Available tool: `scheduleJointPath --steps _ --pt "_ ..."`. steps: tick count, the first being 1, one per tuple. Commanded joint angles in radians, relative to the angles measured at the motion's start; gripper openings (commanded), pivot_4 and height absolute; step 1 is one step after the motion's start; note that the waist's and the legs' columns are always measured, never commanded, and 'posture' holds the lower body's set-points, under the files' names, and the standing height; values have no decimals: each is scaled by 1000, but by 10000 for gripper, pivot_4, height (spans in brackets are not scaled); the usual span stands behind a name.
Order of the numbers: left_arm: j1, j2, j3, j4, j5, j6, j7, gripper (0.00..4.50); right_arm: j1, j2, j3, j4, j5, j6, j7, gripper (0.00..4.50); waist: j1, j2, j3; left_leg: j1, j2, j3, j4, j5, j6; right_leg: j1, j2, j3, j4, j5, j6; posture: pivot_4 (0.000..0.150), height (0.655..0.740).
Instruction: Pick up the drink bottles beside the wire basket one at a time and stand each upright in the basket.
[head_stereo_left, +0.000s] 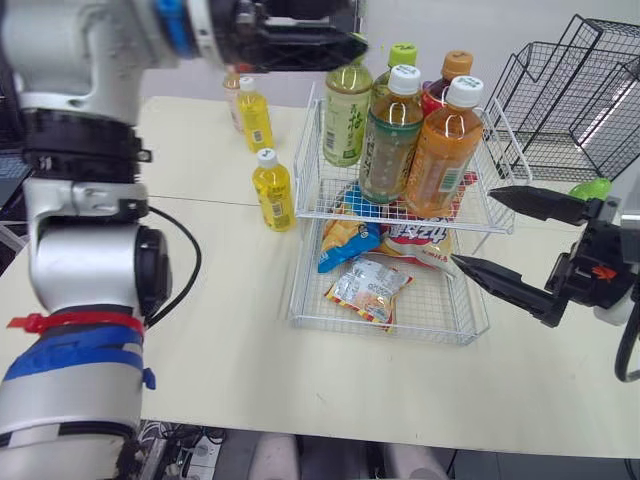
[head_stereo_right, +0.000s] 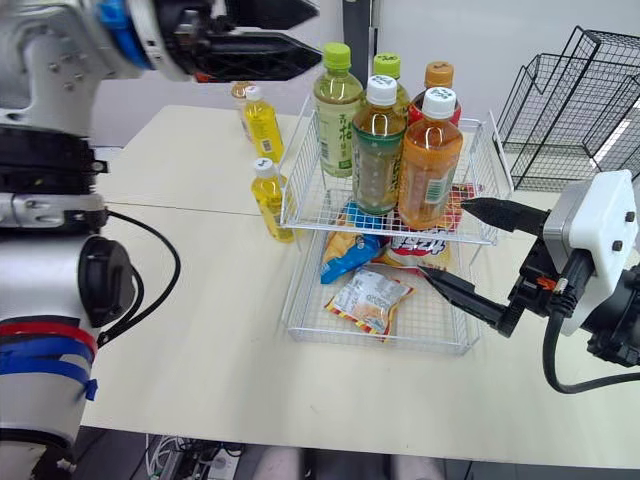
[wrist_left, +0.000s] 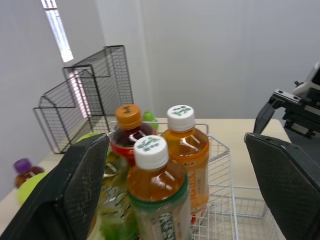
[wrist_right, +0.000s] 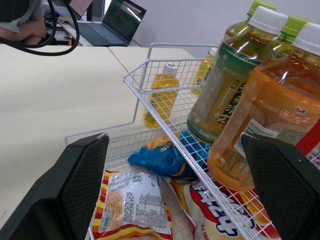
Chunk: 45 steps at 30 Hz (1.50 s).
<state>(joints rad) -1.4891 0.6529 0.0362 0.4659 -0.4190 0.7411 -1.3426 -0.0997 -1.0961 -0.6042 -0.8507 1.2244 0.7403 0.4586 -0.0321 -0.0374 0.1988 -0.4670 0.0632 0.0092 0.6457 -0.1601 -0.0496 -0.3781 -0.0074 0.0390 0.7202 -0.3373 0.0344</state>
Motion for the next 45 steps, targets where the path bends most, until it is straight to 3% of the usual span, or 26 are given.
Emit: scheduleJointPath --steps 1,6,13,20,24,28,33,42,45 --pt "64 76 81 -101 3 9 118 44927 -39 -7 15 25 -27 -38 31 45000 -1 0 0 0 0 0 0 0 0 0 0 0 0 0 0 1500 6907" --pt "236 175 154 -209 18 -18 239 44927 -97 -10 74 79 -75 -53 82 45000 1 0 0 1 0 0 0 0 0 0 0 0 0 0 0 1500 6907" --pt "500 224 278 -230 35 -137 369 44927 -183 -6 154 145 -137 -64 146 45000 3 0 0 1 1 0 1 0 0 1 -2 -1 1 0 0 1500 6907" --pt "789 188 360 -279 21 -233 468 44927 -234 -18 190 185 -195 -60 192 45000 5 0 0 0 1 -1 1 0 0 1 -3 -1 1 0 0 1500 6907" --pt "878 157 357 -301 16 -278 496 44927 -246 -13 199 192 -228 -60 210 45000 7 0 0 1 1 0 1 0 0 1 -5 -2 1 0 0 1500 6907" --pt "876 126 318 -296 16 -301 507 44927 -112 100 276 32 -307 -98 135 45000 12 -5 -4 0 1 -3 0 0 0 2 -5 -3 0 0 0 1500 6907" --pt "776 71 253 -218 26 -314 516 44927 -77 144 323 -50 -348 -92 86 45000 16 -5 -3 1 0 -2 1 0 0 3 -5 -4 1 1 0 1500 6907" --pt "630 -36 172 -89 60 -348 557 44927 -86 196 346 -129 -304 -35 -64 45000 16 -5 -3 2 -1 -2 1 0 0 4 -2 -3 1 1 0 1500 6907" --pt "590 -86 152 -41 77 -368 595 44927 -86 207 337 -146 -206 -10 -121 45000 15 -5 -3 3 -1 -2 1 0 0 4 -2 -3 1 1 0 1500 6907"
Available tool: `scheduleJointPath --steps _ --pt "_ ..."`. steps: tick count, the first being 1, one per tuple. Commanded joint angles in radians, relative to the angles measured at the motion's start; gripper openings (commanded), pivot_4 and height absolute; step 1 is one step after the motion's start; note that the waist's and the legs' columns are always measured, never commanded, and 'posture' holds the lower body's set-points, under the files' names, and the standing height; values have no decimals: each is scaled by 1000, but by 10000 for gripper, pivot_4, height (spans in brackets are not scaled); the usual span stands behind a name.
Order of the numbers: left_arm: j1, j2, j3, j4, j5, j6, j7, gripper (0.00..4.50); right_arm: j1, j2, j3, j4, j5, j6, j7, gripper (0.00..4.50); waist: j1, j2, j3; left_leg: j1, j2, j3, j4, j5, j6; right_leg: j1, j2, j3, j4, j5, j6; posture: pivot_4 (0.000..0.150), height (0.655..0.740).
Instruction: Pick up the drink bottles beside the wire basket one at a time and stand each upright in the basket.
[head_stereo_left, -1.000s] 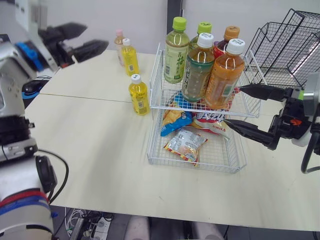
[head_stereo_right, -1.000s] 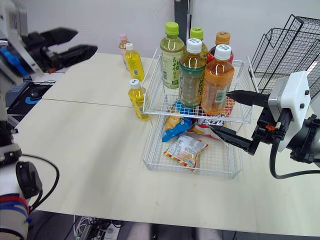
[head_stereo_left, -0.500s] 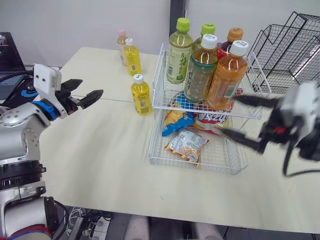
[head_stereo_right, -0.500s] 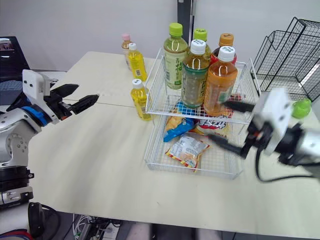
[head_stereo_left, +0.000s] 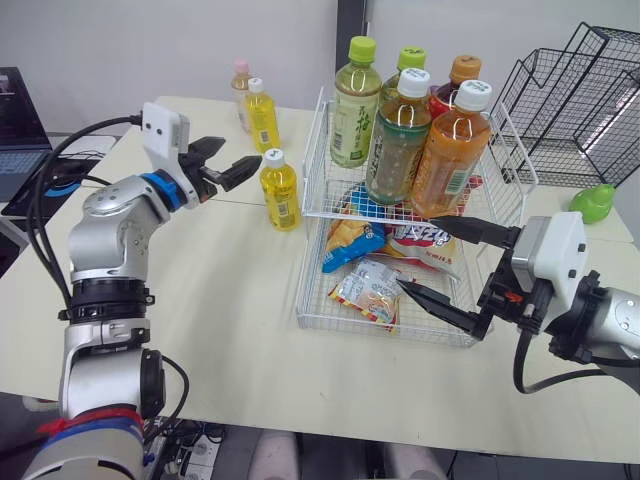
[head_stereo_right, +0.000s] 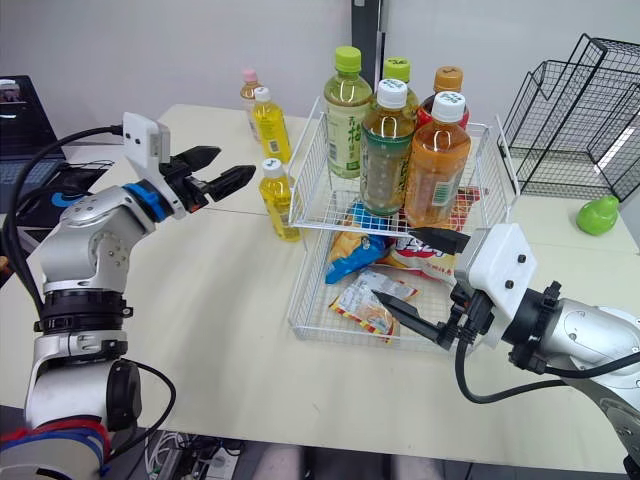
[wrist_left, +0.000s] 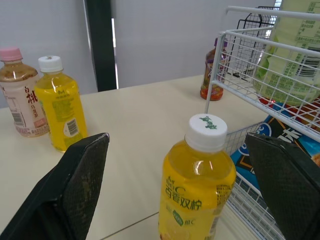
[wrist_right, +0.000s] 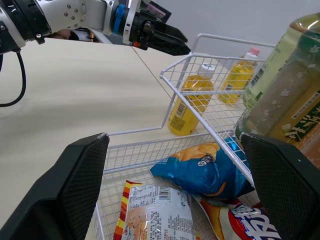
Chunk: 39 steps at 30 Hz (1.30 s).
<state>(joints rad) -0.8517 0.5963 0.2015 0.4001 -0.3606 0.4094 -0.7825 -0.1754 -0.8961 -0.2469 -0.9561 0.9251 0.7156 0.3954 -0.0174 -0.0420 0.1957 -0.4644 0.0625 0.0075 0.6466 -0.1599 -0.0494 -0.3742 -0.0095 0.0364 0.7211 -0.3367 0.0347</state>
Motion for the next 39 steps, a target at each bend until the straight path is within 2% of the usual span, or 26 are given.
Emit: scheduleJointPath --steps 1,5,13,16,23,25,32,39 --pt "-55 -41 -18 35 24 -41 42 44927 -12 7 -23 -44 119 18 -73 45000 0 0 0 0 0 0 0 0 0 0 0 0 0 0 0 1500 6907" --pt "-80 -94 -38 58 48 -52 86 44927 -27 -3 -26 -49 167 17 -122 45000 0 0 0 0 0 0 0 0 0 0 0 0 0 0 0 1500 6907" --pt "-121 -158 -51 127 82 -96 145 44927 -29 -14 2 -62 161 13 -159 45000 0 0 0 0 0 0 0 0 0 0 1 0 0 0 0 1500 6907" --pt "-124 -161 -63 139 86 -81 133 38802 -27 -15 4 -64 159 9 -163 45000 0 0 0 0 0 0 0 0 0 0 1 0 0 0 0 1500 6907" --pt "-126 -162 -83 147 85 -63 101 17211 -25 -13 5 -65 155 5 -167 45000 0 0 0 0 0 0 0 0 0 0 1 0 0 0 0 1500 6907" --pt "-124 -160 -87 139 87 -69 90 13608 -25 -11 7 -64 149 3 -166 45000 0 0 0 0 0 0 0 0 0 0 1 0 0 0 0 1500 6907" --pt "-100 -99 -69 57 78 -50 51 13610 -19 -11 -25 -56 144 -11 -162 45000 0 0 0 -1 0 0 0 0 0 0 1 0 -1 0 0 1500 6907" --pt "-116 45 -41 -76 20 73 -73 13610 65 -59 -201 -33 184 -30 -88 45000 -8 0 0 -2 0 -1 -1 0 0 -2 1 -1 -1 0 0 1500 6907"
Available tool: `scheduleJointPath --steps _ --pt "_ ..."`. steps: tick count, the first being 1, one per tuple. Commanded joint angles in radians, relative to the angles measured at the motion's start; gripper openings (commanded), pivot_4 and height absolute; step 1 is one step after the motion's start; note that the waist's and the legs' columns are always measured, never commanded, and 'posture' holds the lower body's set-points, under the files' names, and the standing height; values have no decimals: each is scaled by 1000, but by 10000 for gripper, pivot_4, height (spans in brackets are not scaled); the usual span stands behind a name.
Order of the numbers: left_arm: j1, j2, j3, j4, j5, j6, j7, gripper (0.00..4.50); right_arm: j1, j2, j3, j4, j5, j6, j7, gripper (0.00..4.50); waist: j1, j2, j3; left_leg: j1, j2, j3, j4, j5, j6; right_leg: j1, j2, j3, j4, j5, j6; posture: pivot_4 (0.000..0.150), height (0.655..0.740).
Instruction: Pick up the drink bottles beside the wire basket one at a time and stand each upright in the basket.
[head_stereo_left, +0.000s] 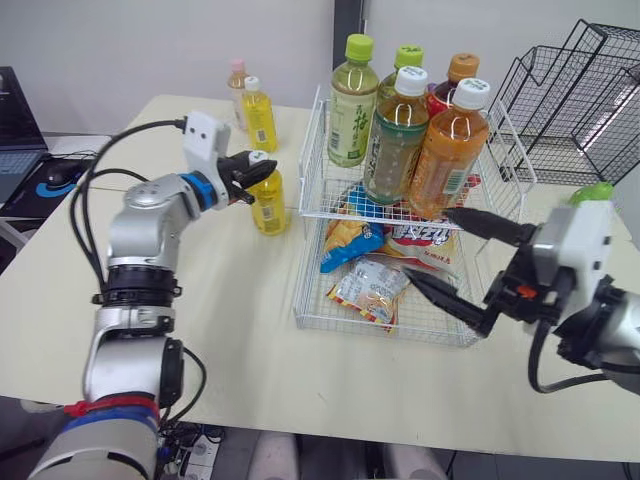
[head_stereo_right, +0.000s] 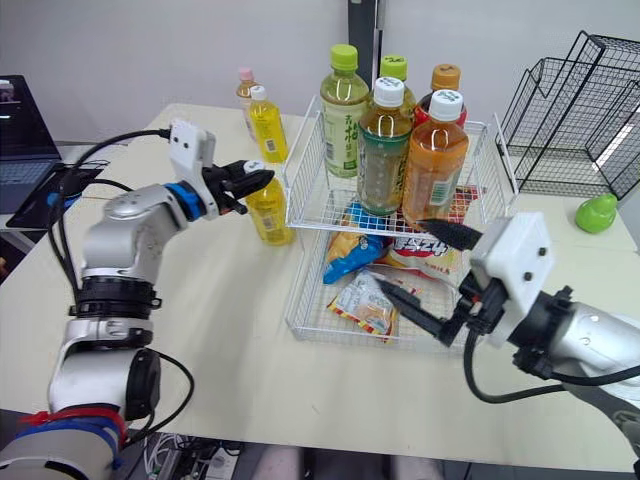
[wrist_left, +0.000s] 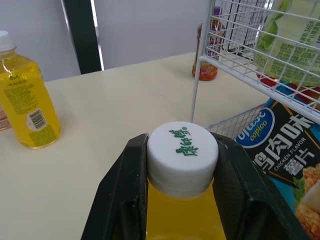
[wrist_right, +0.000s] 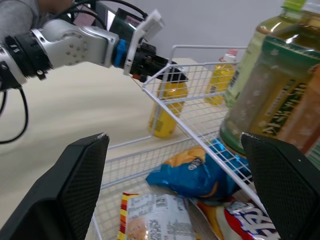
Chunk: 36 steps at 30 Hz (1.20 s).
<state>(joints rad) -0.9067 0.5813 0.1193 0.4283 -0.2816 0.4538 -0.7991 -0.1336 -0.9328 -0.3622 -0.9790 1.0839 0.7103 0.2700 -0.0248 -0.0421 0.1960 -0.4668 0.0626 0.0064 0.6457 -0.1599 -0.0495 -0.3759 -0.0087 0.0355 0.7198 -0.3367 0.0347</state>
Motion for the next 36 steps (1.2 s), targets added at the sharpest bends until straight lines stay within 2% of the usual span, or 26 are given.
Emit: scheduleJointPath --steps 1,8,17,22,28,33,36 --pt "-74 79 45 -111 -70 48 -74 13610 36 -29 -107 -8 32 -26 49 45000 -1 0 0 0 0 0 0 0 0 0 0 0 0 0 0 1500 6907" --pt "-328 202 32 14 -85 122 -186 13610 44 -50 -180 7 118 -44 50 45000 1 -1 1 0 0 -1 1 0 0 1 0 -2 -1 0 0 1500 6907" --pt "-604 243 -16 135 -92 275 -321 13610 57 -55 -194 -10 107 -70 25 45000 -2 -1 1 0 0 -1 0 0 0 1 0 -1 -2 0 0 1500 6907" --pt "-742 213 -11 176 -157 414 -406 13610 60 -49 -130 -32 74 -74 8 45000 -4 -1 1 -1 0 -1 0 0 0 -1 1 -1 -1 -1 0 1500 6907" --pt "-875 171 -13 263 -187 465 -478 13610 53 -51 -105 -16 53 -77 10 45000 -4 0 1 -3 0 0 0 0 0 -2 0 0 -1 -1 1 1500 6907" --pt "-846 93 -64 241 -173 442 -511 13610 32 -49 -90 -1 39 -79 9 45000 -4 0 1 -1 0 0 0 0 0 -2 0 0 0 -1 1 1500 6907" --pt "-798 38 -99 236 -135 350 -501 13609 25 -47 -89 3 32 -75 13 45000 -3 0 1 -1 0 0 1 0 0 -1 0 0 0 -1 0 1500 6907"
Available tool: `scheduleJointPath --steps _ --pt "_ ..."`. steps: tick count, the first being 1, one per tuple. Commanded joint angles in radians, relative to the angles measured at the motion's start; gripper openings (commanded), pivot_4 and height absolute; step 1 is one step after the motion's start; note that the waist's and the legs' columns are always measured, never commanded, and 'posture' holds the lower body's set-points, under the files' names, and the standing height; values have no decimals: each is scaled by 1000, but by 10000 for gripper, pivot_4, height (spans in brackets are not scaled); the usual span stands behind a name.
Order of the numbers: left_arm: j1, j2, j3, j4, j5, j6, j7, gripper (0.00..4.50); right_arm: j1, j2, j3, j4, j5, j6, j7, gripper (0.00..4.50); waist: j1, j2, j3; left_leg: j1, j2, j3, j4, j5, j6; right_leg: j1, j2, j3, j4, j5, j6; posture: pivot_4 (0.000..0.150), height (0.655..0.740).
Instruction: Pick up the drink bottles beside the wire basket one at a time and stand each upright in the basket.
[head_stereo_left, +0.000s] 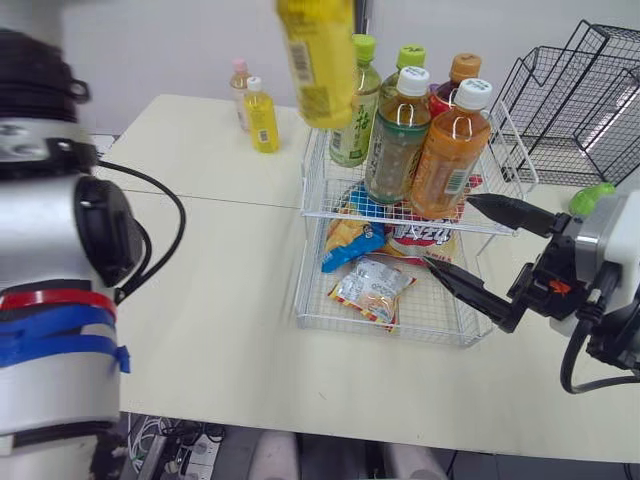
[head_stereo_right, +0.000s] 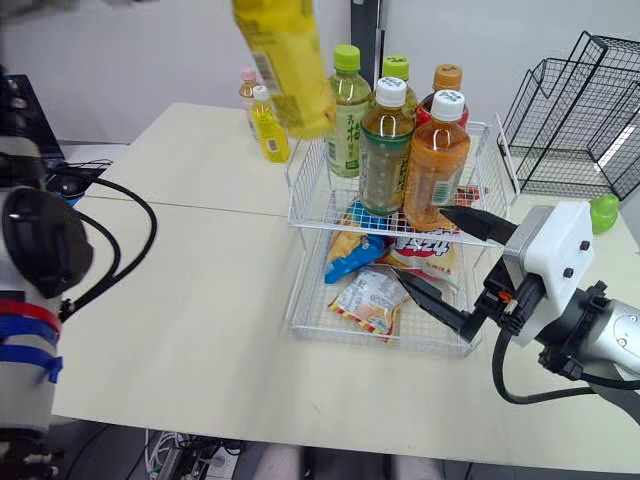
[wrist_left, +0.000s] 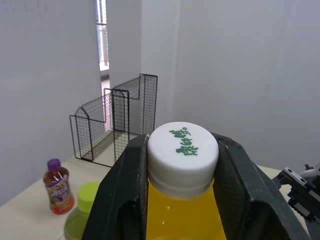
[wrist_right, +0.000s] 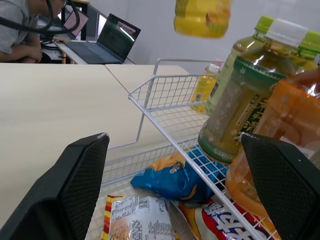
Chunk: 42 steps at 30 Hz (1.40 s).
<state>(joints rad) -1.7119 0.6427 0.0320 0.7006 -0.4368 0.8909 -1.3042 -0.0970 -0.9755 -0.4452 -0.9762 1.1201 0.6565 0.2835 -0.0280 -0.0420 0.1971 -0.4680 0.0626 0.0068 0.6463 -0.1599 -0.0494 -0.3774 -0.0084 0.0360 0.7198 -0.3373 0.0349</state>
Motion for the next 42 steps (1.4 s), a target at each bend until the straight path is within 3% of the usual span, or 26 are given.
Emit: scheduleJointPath --steps 1,13,28,37,38,42 --pt "25 -39 -24 -39 34 -122 6 13609 -14 -4 -5 2 -5 -20 -2 45000 0 0 0 0 0 1 0 0 0 0 0 1 0 0 0 1500 6907" --pt "118 -132 -59 -15 96 -227 37 13609 -34 -7 13 16 -6 -14 -24 45000 -1 0 0 -2 0 3 -1 0 0 -3 0 2 0 0 0 1500 6907" --pt "157 -122 -67 2 115 -208 -6 13609 -44 -10 12 25 -7 -10 -17 45000 -1 0 0 -1 0 2 -1 0 0 -3 0 2 1 0 0 1500 6907" --pt "138 -113 -39 -8 108 -215 -2 42879 -37 -15 2 22 -9 -10 -16 45000 -1 0 0 -1 0 2 -1 0 0 -3 0 2 1 0 0 1500 6907" --pt "136 -110 -39 -15 108 -210 -3 44666 -37 -15 2 22 -10 -10 -14 45000 -1 0 0 -1 0 2 -1 0 0 -2 0 2 1 0 0 1500 6907" --pt "131 -82 -32 -48 100 -195 -11 44666 -38 -15 -1 24 -18 -14 -12 45000 -1 0 0 -1 0 2 -1 0 0 -2 0 2 1 0 0 1500 6907"
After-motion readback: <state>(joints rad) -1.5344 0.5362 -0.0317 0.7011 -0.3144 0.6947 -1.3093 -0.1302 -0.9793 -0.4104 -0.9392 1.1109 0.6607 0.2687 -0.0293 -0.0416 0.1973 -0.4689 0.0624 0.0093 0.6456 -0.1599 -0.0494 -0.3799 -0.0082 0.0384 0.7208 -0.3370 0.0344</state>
